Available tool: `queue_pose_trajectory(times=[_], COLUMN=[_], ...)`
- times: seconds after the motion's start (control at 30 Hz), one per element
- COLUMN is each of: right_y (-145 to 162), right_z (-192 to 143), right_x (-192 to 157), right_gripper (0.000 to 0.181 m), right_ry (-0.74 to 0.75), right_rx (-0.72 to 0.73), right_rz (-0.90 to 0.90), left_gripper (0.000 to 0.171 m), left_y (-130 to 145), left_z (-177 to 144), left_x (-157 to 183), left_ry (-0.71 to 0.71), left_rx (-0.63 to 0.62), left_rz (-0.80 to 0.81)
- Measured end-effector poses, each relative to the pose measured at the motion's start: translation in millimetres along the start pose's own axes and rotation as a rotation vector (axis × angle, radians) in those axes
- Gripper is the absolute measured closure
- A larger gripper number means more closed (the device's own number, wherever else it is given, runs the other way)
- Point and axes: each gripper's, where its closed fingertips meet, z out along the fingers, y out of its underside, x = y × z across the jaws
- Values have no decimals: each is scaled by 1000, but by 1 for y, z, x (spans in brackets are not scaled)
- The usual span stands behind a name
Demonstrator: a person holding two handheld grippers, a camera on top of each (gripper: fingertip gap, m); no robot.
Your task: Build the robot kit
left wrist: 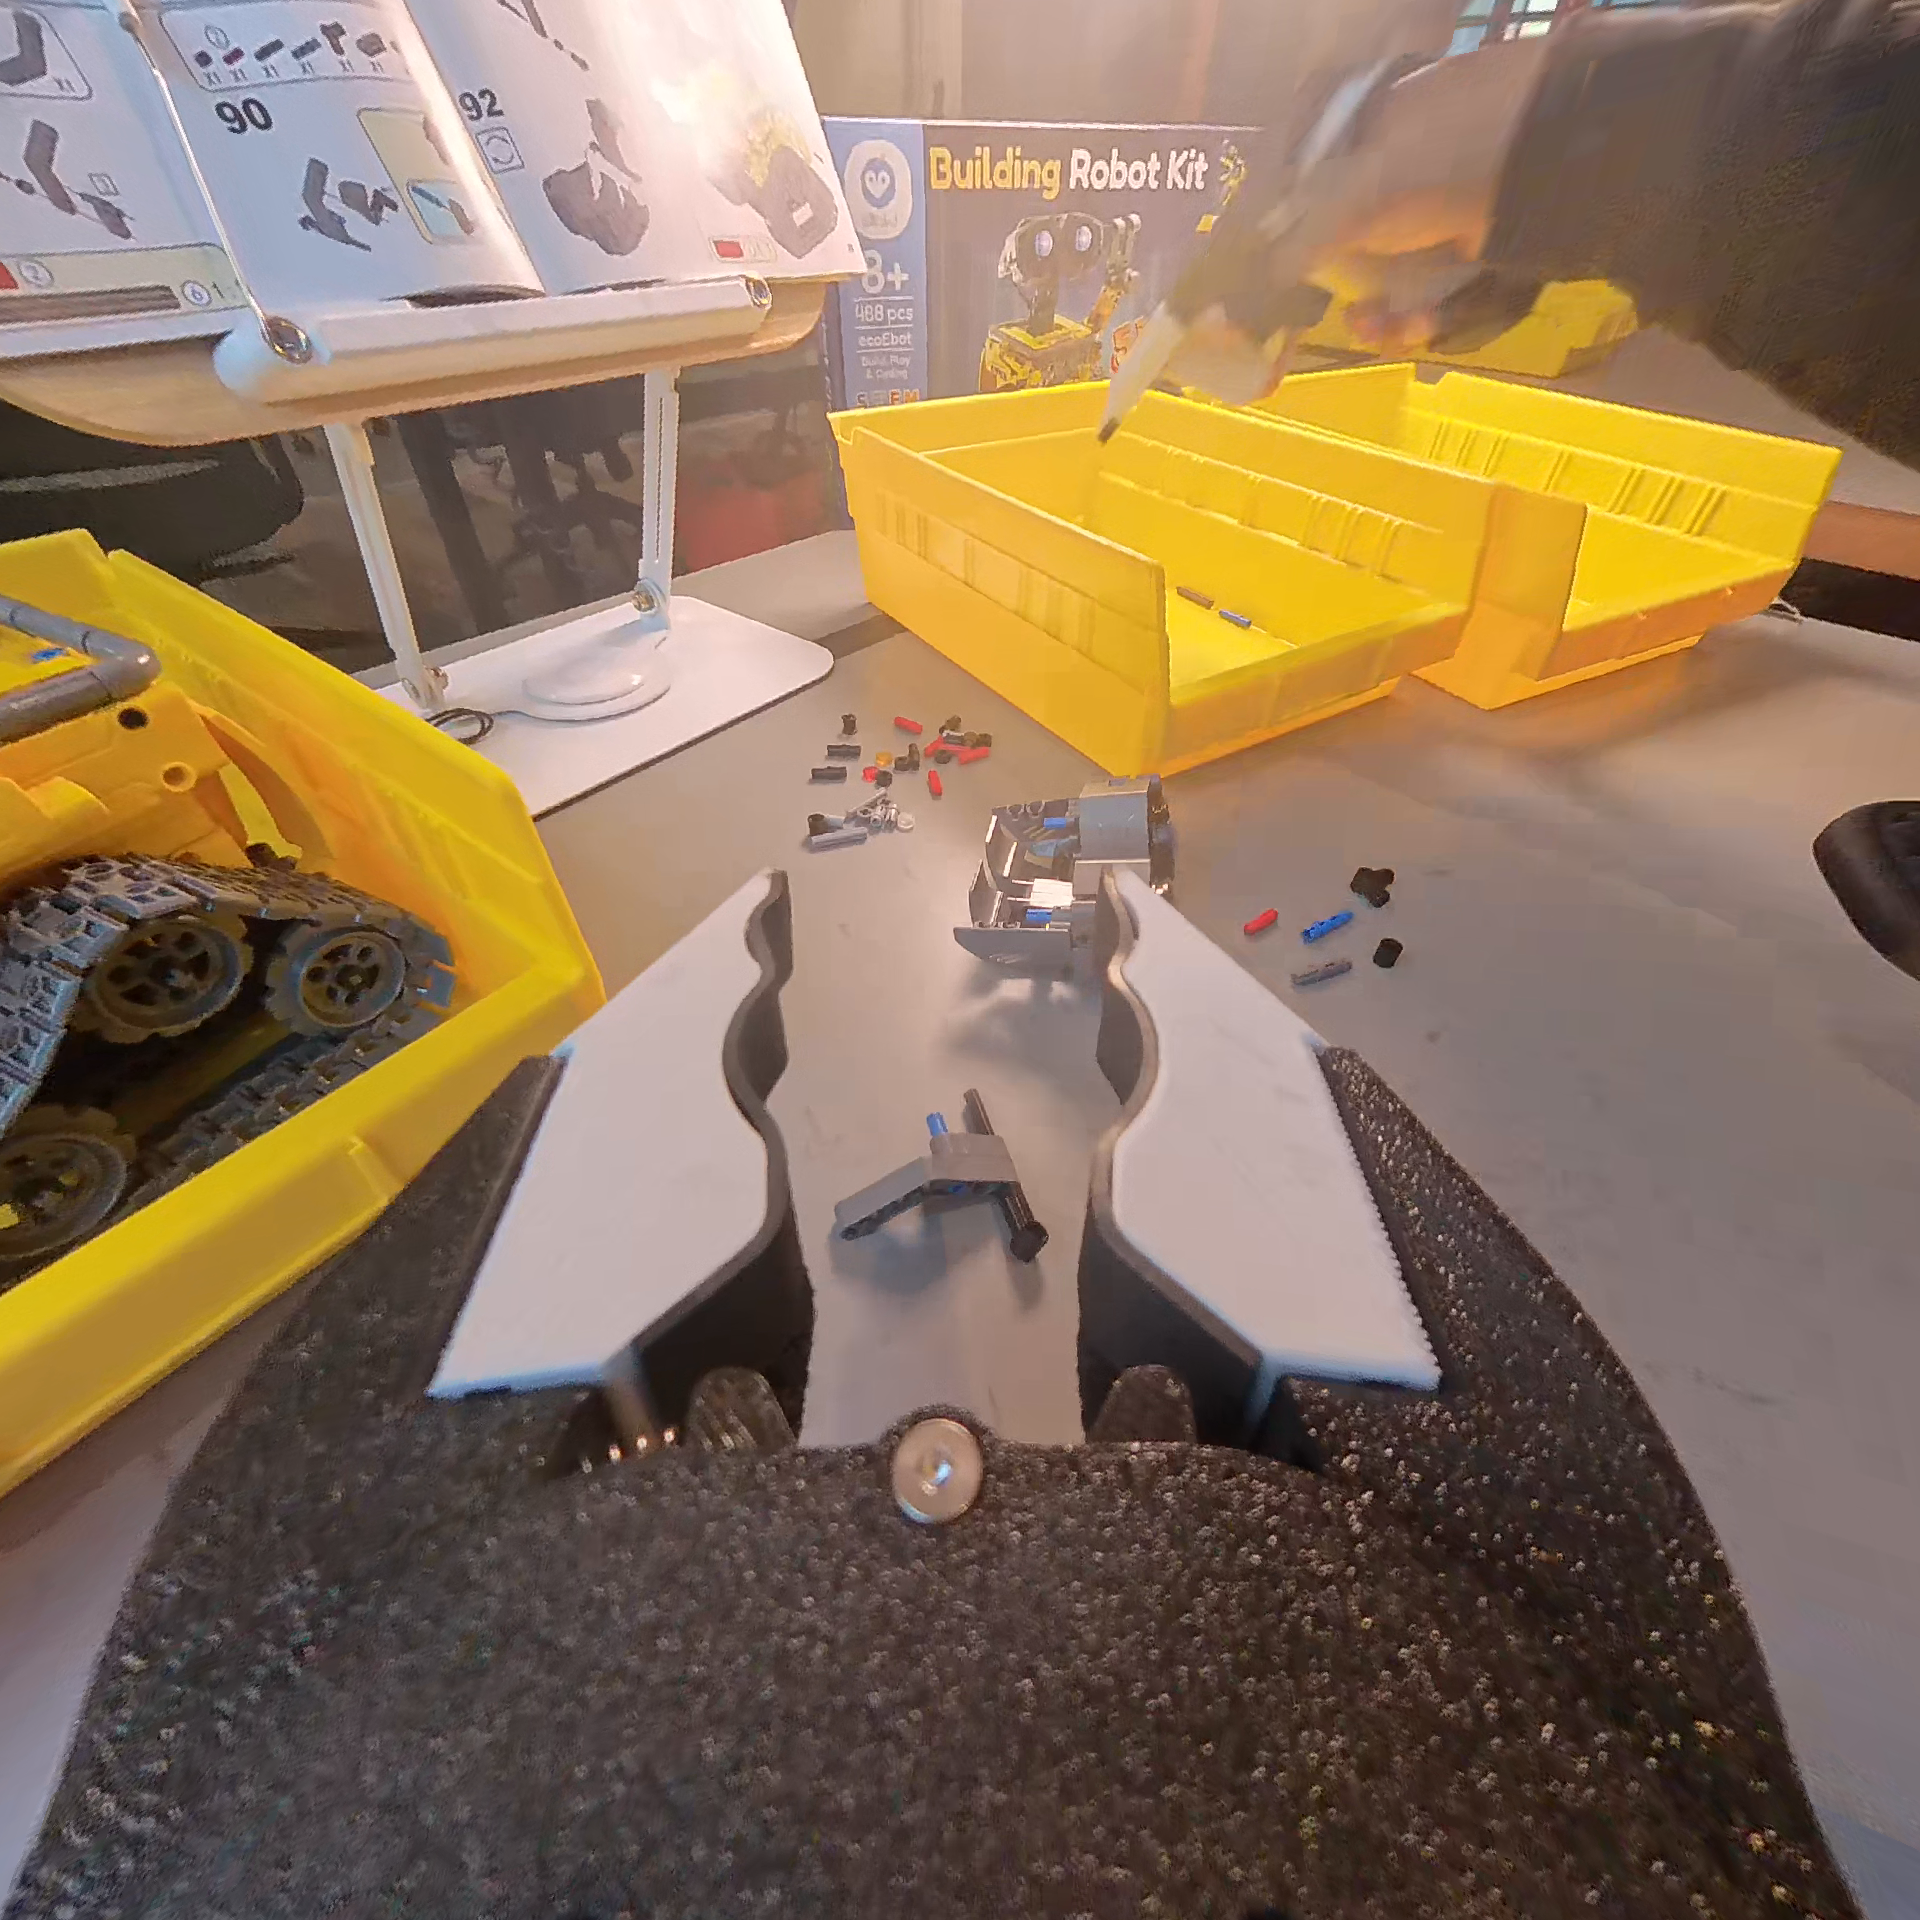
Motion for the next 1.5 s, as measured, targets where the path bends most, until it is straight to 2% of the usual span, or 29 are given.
queue_pose_trajectory(times=[0.1, 0.17, 0.27, 0.33, 0.57, 0.67, 0.8, 1.07, 1.23, 1.5], right_y=[7, 16, 31, 34, 38, 46, 44, 47, 44, 48], right_z=[42, 63, 82, 88, 93, 100, 103, 100, 99, 97], right_x=[28, 31, 38, 43, 56, 53, 47, 43, 36, 31], right_gripper=[136, 136, 140, 140, 136, 142, 157, 163, 150, 148], right_ry=[54, 52, 115, 160, 301, 288, 216, 193, 117, 121], right_rx=[-151, -210, -247, -222, -155, -169, -111, -78, -45, -53], right_rz=[121, 217, 323, 388, 494, 554, 658, 609, 655, 621], left_gripper=[114, 114, 114, 114, 114, 114, 114, 115, 115, 115], left_y=[-5, -8, -12, -14, -24, -26, -28, -26, -21, -16], left_z=[-3, -5, -8, -10, -17, -19, -21, -19, -17, -13], left_x=[-1, -2, -3, -5, -8, -9, -12, -10, -11, -8], left_ry=[-2, -1, 1, -4, 9, 7, 1, 5, 3, 8], left_rx=[16, 27, 43, 52, 97, 103, 112, 101, 86, 64], left_rz=[-2, -11, -21, -23, -72, -73, -79, -78, -76, -67])
